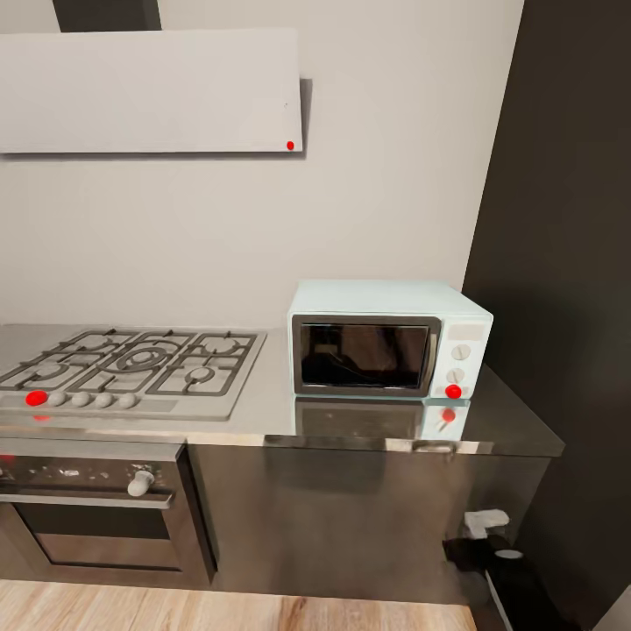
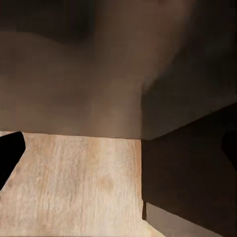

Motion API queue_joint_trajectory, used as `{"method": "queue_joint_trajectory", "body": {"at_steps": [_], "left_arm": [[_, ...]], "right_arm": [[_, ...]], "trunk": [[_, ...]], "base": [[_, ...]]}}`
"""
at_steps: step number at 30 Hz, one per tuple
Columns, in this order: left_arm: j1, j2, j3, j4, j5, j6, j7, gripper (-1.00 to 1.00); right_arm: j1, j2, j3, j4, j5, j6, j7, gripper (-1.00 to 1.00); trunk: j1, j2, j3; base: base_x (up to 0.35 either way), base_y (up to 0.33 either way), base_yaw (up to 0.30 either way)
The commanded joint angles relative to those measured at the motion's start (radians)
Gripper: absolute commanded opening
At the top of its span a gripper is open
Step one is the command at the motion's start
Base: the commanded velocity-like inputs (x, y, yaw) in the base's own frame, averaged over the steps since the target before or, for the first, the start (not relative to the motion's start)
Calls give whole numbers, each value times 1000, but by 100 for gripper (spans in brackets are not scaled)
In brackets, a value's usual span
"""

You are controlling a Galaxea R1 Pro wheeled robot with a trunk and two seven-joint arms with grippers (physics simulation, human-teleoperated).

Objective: In the kitchen, take the popcorn bag from the countertop, put it into the microwave, and heat it until the popcorn is cooked so the cooked popcorn ends up inside the bag.

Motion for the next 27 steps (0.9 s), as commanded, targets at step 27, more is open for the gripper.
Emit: {"method": "queue_joint_trajectory", "body": {"at_steps": [27], "left_arm": [[-1, -2, -10, -1, 5, -10, -3, 100]], "right_arm": [[-187, 7, -17, -576, 2, 379, 47, 100]], "trunk": [[0, -1, -1]], "base": [[0, 0, 0]]}}
